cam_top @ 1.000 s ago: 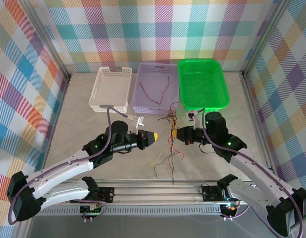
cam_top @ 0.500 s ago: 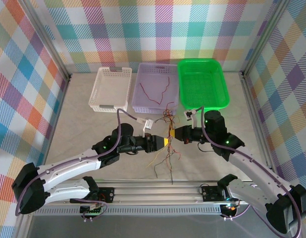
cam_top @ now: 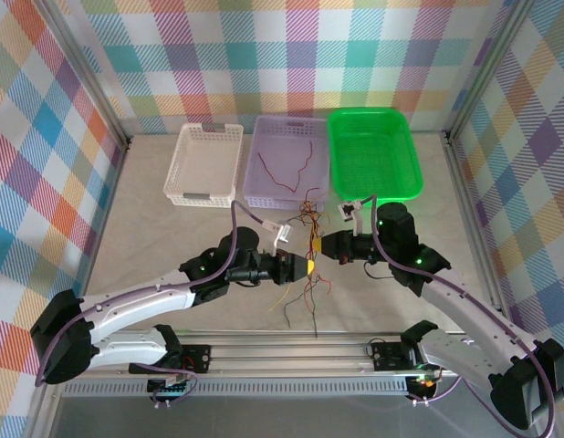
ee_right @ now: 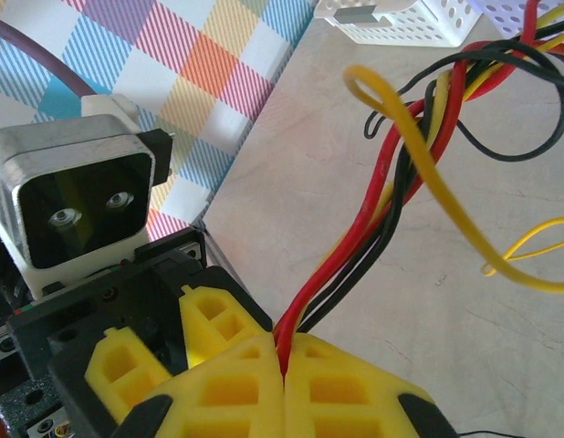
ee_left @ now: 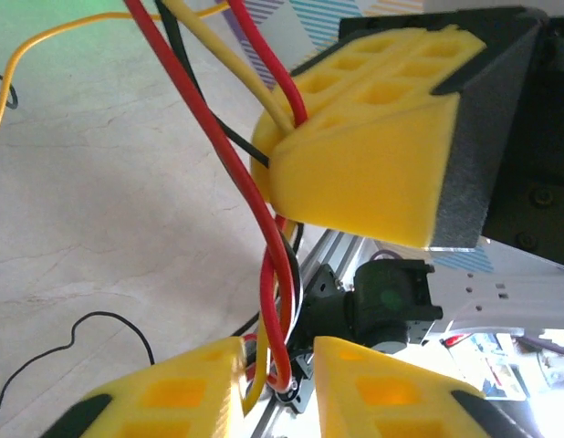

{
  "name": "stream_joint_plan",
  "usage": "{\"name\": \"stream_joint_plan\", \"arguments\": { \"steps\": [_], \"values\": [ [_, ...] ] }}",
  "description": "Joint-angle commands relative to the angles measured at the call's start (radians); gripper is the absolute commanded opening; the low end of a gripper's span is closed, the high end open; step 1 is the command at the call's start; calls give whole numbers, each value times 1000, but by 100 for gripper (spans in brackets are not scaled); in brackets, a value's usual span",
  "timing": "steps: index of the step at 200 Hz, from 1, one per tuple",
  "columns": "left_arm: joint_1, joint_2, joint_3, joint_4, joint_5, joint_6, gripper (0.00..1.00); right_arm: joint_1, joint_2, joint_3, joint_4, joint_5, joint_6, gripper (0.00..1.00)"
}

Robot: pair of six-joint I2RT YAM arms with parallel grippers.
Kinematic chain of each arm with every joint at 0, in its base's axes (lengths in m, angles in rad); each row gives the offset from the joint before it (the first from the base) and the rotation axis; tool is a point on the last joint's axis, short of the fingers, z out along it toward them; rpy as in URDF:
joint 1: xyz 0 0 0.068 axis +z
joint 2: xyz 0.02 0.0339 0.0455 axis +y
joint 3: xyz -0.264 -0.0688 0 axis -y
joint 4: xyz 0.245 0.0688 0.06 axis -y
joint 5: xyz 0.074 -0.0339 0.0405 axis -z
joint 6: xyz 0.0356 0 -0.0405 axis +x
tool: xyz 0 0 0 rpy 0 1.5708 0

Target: Untangle the cables

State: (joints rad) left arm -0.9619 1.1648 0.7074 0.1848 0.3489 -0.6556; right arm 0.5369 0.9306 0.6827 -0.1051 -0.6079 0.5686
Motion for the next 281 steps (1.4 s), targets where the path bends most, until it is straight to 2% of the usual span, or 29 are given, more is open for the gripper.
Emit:
{"name": "stream_joint_plan", "arguments": {
  "steps": [1, 13, 33, 64, 97, 122, 233, 281],
  "values": [
    [-9, 21, 48, -10, -17, 24, 20, -2, -2, 17, 54, -39, 13, 0],
    [-9, 28, 58, -20, -26, 27, 16, -2, -1, 18, 58, -48, 15, 0],
    [-10, 31, 66, -35, -57, 34, 0, -2, 0, 15, 60, -57, 15, 0],
    [-9, 13, 62, -46, -126, 38, 0, -2, 1, 8, 38, -44, 7, 0],
    [-10, 11, 64, -34, -168, 24, 0, -2, -6, 4, 33, -35, 3, 26],
    [-9, 28, 76, -9, -153, 16, 0, -2, -1, 1, 60, -61, 12, 37],
    [-9, -32, 55, -22, -143, 23, 0, -2, 46, -19, 66, -41, 8, 34],
    [-9, -40, 61, -25, -138, 19, 0, 2, 73, -33, 135, -67, 47, 16]
  ]
}}
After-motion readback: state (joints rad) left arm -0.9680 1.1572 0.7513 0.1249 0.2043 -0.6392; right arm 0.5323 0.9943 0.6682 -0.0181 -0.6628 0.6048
